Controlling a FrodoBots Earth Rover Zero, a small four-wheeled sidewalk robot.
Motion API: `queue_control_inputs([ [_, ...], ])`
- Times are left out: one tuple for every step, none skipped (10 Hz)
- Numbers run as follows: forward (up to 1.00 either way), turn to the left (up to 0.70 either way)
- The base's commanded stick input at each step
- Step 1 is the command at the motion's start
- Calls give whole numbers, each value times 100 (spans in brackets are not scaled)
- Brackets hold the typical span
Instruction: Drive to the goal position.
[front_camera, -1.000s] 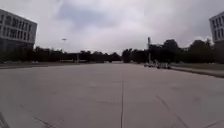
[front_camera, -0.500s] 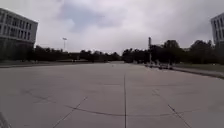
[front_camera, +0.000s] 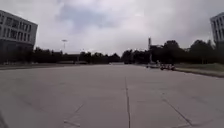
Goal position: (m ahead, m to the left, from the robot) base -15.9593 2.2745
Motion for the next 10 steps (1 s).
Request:
queue_control_inputs([
  [70,0],
  [70,0],
  [70,0],
  [70,0],
  [70,0],
  [70,0],
  [70,0],
  [70,0],
  [70,0],
  [70,0],
])
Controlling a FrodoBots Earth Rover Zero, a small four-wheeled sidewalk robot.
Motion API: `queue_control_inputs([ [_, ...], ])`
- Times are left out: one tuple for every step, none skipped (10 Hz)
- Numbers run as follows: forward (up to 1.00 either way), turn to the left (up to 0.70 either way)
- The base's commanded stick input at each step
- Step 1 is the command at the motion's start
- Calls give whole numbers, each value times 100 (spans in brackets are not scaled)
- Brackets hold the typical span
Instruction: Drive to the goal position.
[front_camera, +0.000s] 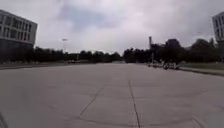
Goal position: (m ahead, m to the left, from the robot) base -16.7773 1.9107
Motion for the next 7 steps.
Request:
queue_control_inputs([
  [70,0],
  [70,0],
  [70,0],
  [70,0],
  [70,0],
  [70,0],
  [70,0],
])
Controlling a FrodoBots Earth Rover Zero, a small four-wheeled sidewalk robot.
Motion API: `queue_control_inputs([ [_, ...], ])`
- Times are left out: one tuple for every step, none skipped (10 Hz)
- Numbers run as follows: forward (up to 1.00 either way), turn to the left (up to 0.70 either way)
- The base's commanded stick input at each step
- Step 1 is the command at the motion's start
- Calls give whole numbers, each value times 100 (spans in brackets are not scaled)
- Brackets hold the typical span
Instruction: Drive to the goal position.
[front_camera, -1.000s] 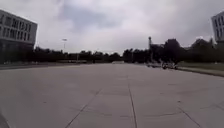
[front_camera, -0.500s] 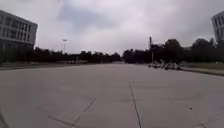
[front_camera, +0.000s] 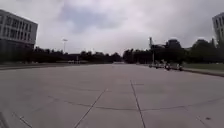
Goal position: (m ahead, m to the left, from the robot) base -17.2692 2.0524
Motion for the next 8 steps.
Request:
queue_control_inputs([
  [70,0],
  [70,0],
  [70,0],
  [70,0],
  [70,-4],
  [70,-11],
  [70,-14],
  [70,-14],
])
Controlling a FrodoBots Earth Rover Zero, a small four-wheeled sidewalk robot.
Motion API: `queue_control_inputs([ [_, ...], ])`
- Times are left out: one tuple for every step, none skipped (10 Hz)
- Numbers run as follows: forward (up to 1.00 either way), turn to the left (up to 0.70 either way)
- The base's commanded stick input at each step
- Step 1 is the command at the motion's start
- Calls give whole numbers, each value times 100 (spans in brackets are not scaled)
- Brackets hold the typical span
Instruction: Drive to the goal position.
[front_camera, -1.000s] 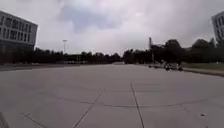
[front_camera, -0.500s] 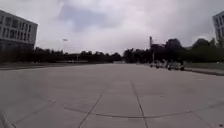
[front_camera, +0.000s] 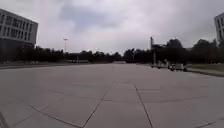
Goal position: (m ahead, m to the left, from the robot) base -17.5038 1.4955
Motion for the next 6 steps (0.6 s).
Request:
queue_control_inputs([
  [70,-14],
  [70,-14],
  [70,-14],
  [70,-14],
  [70,-14],
  [70,-14],
])
